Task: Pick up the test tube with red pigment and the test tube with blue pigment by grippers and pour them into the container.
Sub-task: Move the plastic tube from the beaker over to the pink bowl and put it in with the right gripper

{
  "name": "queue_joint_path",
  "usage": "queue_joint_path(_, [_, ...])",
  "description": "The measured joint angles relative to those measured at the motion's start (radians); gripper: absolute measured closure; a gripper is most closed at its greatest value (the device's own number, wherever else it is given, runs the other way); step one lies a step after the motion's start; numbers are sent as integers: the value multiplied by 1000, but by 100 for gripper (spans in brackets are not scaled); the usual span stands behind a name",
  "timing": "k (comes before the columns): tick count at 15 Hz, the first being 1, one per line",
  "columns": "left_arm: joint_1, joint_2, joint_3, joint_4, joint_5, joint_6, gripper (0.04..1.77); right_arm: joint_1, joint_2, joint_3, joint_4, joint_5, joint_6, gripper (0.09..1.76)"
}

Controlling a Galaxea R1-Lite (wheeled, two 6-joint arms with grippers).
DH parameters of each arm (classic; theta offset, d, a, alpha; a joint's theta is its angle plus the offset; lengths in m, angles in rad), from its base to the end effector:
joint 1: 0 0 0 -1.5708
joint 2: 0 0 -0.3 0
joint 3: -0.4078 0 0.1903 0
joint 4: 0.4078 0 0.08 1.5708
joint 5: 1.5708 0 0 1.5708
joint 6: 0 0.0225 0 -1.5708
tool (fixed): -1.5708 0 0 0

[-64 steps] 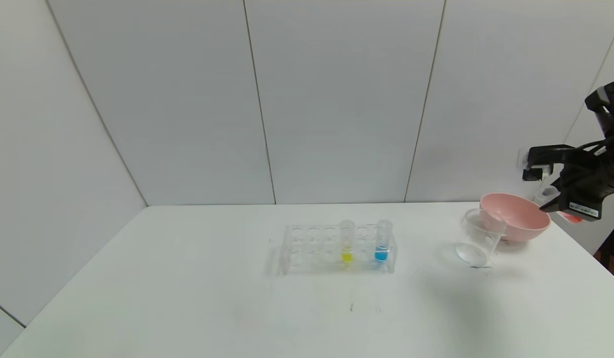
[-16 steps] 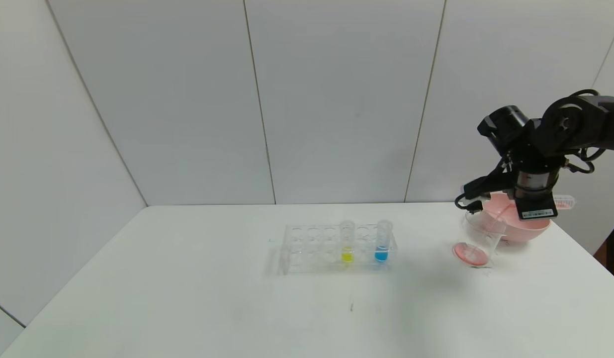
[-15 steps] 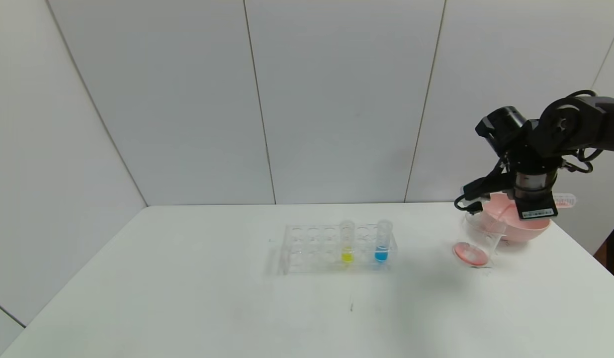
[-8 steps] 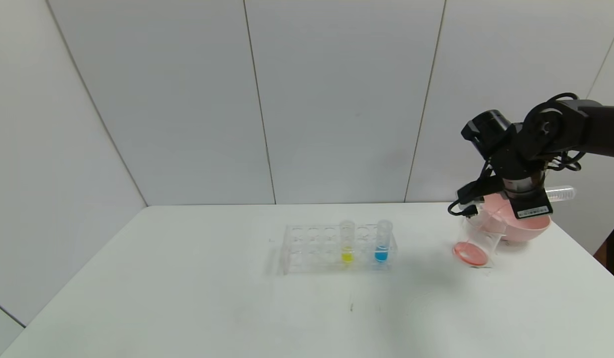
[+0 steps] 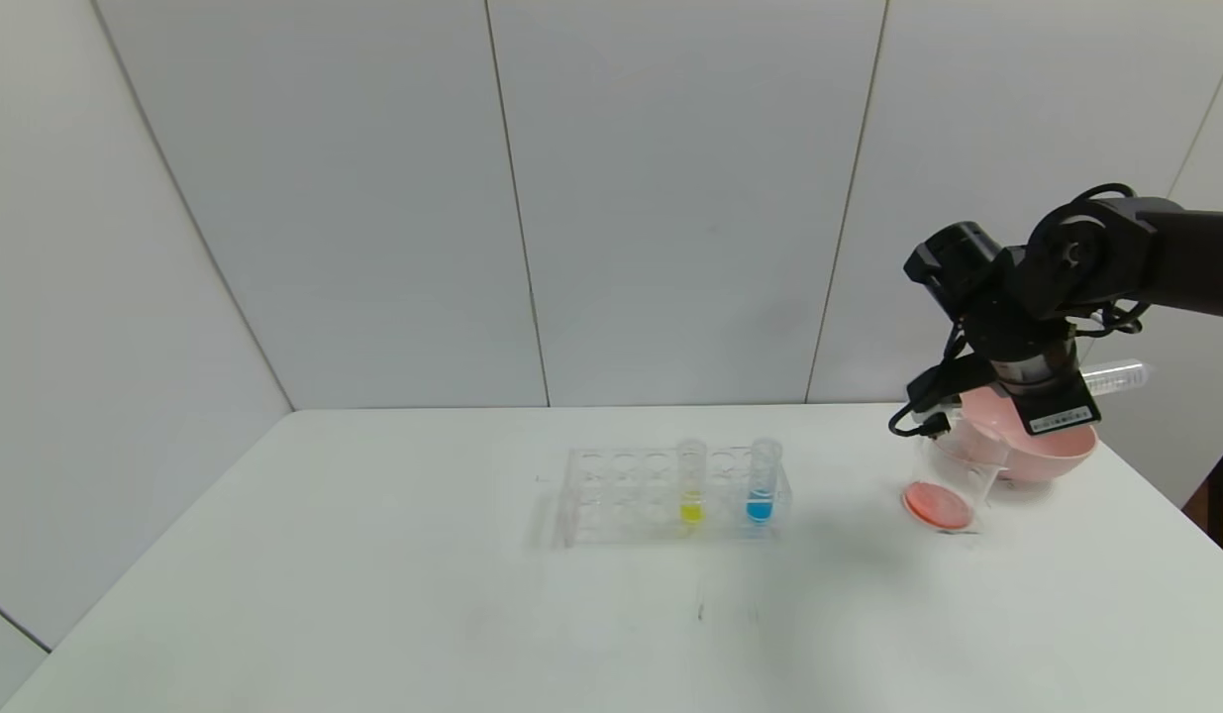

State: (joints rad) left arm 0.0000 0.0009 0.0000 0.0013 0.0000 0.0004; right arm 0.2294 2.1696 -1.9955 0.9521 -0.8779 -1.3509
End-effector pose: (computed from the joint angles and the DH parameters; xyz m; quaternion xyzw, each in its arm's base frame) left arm -0.0227 0.0000 0.0754 0.0002 0.0011 0.0000 1.0000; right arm 0.3884 0.0729 0.2067 -0.7202 0.5228 0.0737 0.4501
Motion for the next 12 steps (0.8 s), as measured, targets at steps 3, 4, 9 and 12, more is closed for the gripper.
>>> queue_joint_path(3, [0, 0, 0, 0, 0, 0, 5, -1, 1, 0, 1, 0, 4, 133])
queue_joint_path(4, [0, 0, 0, 0, 0, 0, 5, -1, 1, 2, 2, 0, 6, 133])
queue_joint_path(9, [0, 0, 0, 0, 0, 0, 5, -3, -1, 8, 0, 6, 10, 133])
queue_joint_path(12, [0, 0, 0, 0, 0, 0, 5, -8, -13, 8, -1, 19, 13, 133])
